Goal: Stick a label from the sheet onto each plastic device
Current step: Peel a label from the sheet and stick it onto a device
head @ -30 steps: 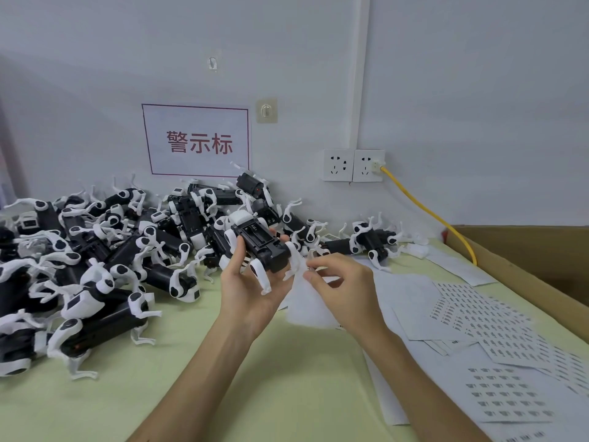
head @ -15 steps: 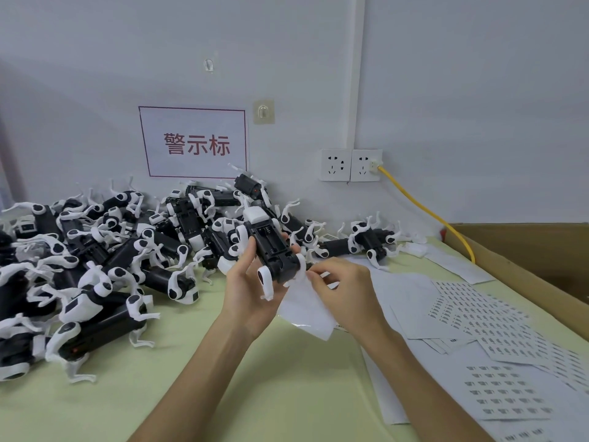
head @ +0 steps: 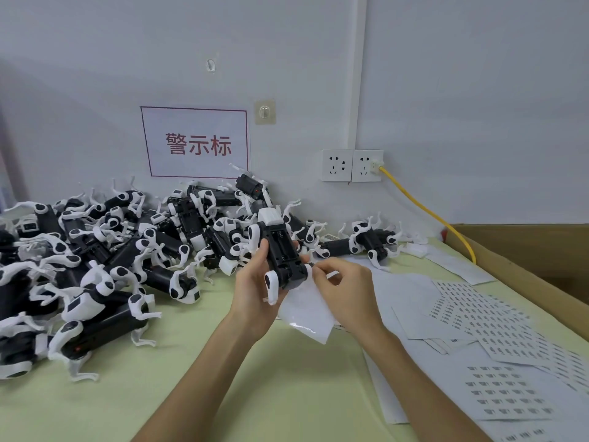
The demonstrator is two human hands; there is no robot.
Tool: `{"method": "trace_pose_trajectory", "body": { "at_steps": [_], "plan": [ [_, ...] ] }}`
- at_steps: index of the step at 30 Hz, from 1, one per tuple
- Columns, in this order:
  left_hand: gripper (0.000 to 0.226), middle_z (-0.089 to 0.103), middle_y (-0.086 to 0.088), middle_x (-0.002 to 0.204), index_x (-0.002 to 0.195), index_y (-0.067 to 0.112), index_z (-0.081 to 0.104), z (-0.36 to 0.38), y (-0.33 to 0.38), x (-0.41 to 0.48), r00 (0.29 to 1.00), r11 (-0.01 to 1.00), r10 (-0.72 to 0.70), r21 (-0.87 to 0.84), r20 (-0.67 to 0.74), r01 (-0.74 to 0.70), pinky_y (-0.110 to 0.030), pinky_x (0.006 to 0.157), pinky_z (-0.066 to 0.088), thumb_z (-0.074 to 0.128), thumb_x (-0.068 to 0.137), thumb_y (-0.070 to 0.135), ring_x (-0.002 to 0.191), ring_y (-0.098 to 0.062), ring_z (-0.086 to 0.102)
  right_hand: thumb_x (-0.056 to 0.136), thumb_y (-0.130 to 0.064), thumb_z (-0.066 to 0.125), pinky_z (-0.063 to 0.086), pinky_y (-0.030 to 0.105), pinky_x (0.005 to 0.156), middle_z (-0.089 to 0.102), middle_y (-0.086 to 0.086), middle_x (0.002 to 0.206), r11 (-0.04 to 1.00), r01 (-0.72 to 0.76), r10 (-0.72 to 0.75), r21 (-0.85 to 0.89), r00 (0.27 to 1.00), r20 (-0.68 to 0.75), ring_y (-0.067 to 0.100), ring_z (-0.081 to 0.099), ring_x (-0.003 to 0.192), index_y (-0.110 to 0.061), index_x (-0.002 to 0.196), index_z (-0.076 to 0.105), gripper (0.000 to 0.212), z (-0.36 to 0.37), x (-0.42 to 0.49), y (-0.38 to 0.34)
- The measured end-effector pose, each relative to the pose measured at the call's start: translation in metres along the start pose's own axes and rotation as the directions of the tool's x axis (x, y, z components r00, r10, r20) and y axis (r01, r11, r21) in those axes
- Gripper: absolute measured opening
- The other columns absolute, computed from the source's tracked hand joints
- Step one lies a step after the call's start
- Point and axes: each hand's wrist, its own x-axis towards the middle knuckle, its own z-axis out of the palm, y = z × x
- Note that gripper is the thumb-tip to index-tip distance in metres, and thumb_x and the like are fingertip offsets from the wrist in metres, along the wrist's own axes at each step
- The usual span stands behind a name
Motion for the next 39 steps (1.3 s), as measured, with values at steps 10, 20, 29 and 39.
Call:
{"method": "trace_pose_trajectory", "body": {
  "at_steps": [10, 20, 29, 39],
  "plan": [
    [0.045, 0.074, -0.017, 0.093, 0.101, 0.007, 0.079, -0.005, 0.003, 0.002, 1.0, 0.999, 0.005, -0.041, 0.002, -0.005, -0.031, 0.068, 0.061, 0.053, 0.095, 0.044, 0.083, -0.027, 0.075, 0.095, -0.007, 0.062, 0.055, 0.026, 0.062, 0.071, -0.003, 0.072, 0.98, -0.125, 0.127, 0.155, 0.992, -0.001, 0.009, 0.069, 0.059, -0.01, 0.082, 0.07, 0.015, -0.009, 0.005, -0.006],
    [0.041, 0.074, -0.007, 0.098, 0.102, 0.014, 0.081, -0.018, 0.016, 0.008, 0.997, 0.982, 0.004, -0.191, 0.078, 0.011, -0.038, 0.093, 0.055, 0.061, 0.094, 0.049, 0.087, -0.024, 0.072, 0.092, -0.029, 0.07, 0.05, 0.027, 0.059, 0.069, -0.009, 0.067, 0.98, -0.055, 0.071, 0.191, 0.995, -0.074, 0.018, 0.063, 0.056, -0.03, 0.077, 0.069, 0.015, -0.014, 0.005, -0.01],
    [0.049, 0.068, -0.009, 0.097, 0.117, 0.011, 0.071, -0.021, 0.011, 0.009, 0.926, 0.895, -0.09, -0.378, 0.366, 0.236, -0.066, 0.106, 0.04, 0.061, 0.097, 0.055, 0.09, -0.028, 0.067, 0.087, -0.037, 0.075, 0.045, 0.028, 0.055, 0.065, -0.008, 0.064, 0.985, 0.006, -0.007, 0.173, 1.0, 0.005, 0.027, 0.055, 0.055, -0.03, 0.073, 0.07, 0.017, -0.014, 0.001, -0.013],
    [0.05, 0.07, -0.007, 0.099, 0.114, 0.011, 0.075, -0.023, 0.011, 0.011, 0.96, 0.912, -0.049, -0.38, 0.274, 0.155, -0.053, 0.101, 0.051, 0.061, 0.094, 0.054, 0.087, -0.022, 0.068, 0.081, -0.06, 0.067, 0.044, 0.03, 0.055, 0.064, -0.006, 0.064, 0.986, 0.03, -0.033, 0.162, 0.999, 0.02, 0.026, 0.053, 0.054, -0.027, 0.075, 0.07, 0.034, -0.014, 0.001, -0.013]
  ]
}}
